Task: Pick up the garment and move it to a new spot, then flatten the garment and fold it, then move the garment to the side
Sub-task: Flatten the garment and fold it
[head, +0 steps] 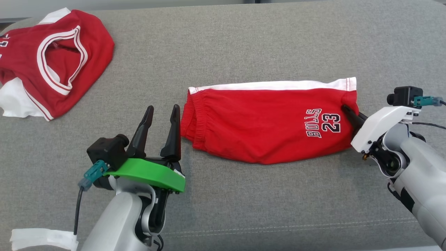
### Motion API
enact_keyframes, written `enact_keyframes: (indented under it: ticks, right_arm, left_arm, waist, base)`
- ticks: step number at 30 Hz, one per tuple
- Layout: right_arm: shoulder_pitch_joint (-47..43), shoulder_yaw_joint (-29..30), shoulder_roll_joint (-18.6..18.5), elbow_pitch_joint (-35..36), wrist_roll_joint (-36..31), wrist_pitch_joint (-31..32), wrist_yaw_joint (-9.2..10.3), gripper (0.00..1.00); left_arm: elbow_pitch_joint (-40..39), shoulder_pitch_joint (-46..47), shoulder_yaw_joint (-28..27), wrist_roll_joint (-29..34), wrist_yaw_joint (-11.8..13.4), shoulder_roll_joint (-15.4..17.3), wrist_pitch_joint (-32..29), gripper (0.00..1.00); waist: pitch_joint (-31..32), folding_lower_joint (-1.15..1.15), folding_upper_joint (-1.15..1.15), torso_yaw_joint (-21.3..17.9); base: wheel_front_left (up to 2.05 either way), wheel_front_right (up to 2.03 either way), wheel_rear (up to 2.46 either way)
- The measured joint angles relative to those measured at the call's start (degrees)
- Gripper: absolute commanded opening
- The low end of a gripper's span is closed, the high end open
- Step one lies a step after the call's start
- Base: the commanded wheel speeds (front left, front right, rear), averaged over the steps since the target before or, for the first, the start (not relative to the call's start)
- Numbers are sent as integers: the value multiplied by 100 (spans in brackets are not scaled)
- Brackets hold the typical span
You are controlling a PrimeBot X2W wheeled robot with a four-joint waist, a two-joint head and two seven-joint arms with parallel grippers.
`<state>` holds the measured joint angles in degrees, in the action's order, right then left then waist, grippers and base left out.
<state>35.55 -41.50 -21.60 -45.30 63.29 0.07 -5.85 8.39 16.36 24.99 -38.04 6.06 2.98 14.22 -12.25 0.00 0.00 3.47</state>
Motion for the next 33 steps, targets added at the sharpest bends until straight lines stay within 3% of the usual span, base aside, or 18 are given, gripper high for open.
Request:
enact_keyframes:
  ticks: [1, 3, 4, 20, 27, 33]
  right_arm:
    - [1, 0, 3, -8, -11, -30, 49, 27]
    - [2, 0, -1, -29, -64, -115, 99, 68]
    - [3, -3, -7, -36, -91, -156, 100, 97]
    - [8, -11, -88, 169, -758, -1381, 354, 100]
    - [14, 43, -55, 626, -1233, -1474, 662, 100]
    - [9, 554, 24, 1394, -1635, -1470, 1006, 100]
  left_arm:
    - [-3, 0, 10, 5, 0, 5, -5, 100]
    - [-24, -1, 43, 46, 0, 20, -4, 100]
    - [-49, -1, 76, 64, 0, 30, -4, 100]
    - [-14, -249, -5, 187, -1, 194, -3, 100]
    - [25, -442, -82, 354, 0, 265, 2, 100]
    - [41, -623, -201, 447, 3, 266, 3, 100]
  waist:
    - [-4, 0, 0, -3]
    - [-11, 0, 0, -8]
    - [-14, 0, 0, -10]
    - [191, 0, 0, -281]
    - [392, 0, 0, -481]
    - [591, 0, 0, -662]
  base:
    - [0, 0, 0]
    - [0, 0, 0]
    - [0, 0, 0]
    - [0, 0, 0]
    - [0, 0, 0]
    - [0, 0, 0]
